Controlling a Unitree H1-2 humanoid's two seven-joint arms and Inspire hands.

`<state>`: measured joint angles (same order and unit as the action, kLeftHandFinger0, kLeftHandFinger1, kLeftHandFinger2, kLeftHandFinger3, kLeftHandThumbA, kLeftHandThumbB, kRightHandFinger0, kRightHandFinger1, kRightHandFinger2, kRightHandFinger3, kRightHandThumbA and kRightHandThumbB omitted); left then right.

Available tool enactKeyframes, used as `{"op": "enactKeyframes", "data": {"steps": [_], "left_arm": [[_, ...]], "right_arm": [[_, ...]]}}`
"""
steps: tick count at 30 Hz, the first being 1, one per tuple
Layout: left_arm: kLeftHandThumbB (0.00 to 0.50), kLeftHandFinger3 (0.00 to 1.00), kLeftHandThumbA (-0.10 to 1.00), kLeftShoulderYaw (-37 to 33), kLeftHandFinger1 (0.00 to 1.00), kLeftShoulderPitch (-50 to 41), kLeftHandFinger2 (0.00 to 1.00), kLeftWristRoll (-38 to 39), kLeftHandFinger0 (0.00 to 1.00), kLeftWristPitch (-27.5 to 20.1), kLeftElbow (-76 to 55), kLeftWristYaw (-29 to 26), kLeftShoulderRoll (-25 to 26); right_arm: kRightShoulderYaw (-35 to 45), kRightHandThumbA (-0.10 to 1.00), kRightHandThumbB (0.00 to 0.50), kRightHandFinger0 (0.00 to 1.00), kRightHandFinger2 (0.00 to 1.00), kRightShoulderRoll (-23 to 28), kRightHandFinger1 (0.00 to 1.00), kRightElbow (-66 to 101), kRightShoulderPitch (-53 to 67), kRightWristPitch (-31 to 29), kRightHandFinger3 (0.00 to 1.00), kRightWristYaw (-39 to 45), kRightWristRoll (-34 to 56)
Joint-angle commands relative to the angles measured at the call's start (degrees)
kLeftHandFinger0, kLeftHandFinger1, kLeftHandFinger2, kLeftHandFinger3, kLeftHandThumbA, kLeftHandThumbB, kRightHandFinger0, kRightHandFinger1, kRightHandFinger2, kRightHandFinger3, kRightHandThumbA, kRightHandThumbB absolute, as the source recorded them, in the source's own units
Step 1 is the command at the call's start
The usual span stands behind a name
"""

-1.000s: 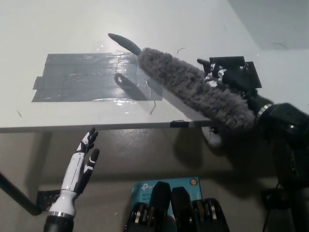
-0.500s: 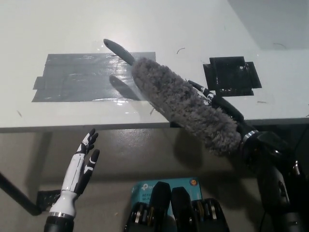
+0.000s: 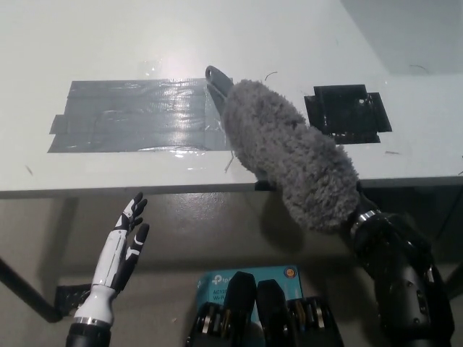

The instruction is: A grey duster is kept infront of the robot in the middle of the table and the robot extends its right arm to grab the duster, picks it up and hands it to a person

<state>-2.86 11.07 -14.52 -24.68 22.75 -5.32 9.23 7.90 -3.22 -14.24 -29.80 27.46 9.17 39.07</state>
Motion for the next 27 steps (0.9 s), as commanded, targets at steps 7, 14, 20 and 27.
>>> {"op": "enactKeyframes", "data": {"steps": [7, 14, 20, 27], "left_arm": [[0.203, 1.00, 1.00, 0.3, 1.00, 1.3, 1.00, 0.1, 0.98, -2.2, -2.5, -0.6, 1.3], [0.206, 1.00, 1.00, 0.2, 1.00, 1.4, 1.00, -0.2, 0.97, -2.2, -2.5, -0.4, 1.5], [0.200, 1.00, 1.00, 0.4, 1.00, 1.1, 1.00, -0.2, 0.96, -2.0, -3.0, -0.2, 1.4], [0.201, 1.00, 1.00, 0.3, 1.00, 1.0, 1.00, -0.1, 0.96, -2.2, -3.0, -0.2, 1.3]], "right_arm": [[6.6, -0.10, 0.079, 0.00, 0.77, -5.9, 0.37, 16.0, -5.5, -0.5, 1.00, -13.7, 33.7], [6.8, -0.10, 0.084, 0.00, 0.76, -5.9, 0.36, 16.8, -5.5, -0.5, 1.00, -12.8, 32.9], [7.3, -0.10, 0.089, 0.00, 0.77, -6.0, 0.36, 17.0, -5.9, -0.5, 1.00, -12.3, 33.6], [7.5, -0.10, 0.098, 0.00, 0.77, -5.6, 0.36, 16.9, -6.2, -0.5, 1.00, -13.2, 34.4]]}}
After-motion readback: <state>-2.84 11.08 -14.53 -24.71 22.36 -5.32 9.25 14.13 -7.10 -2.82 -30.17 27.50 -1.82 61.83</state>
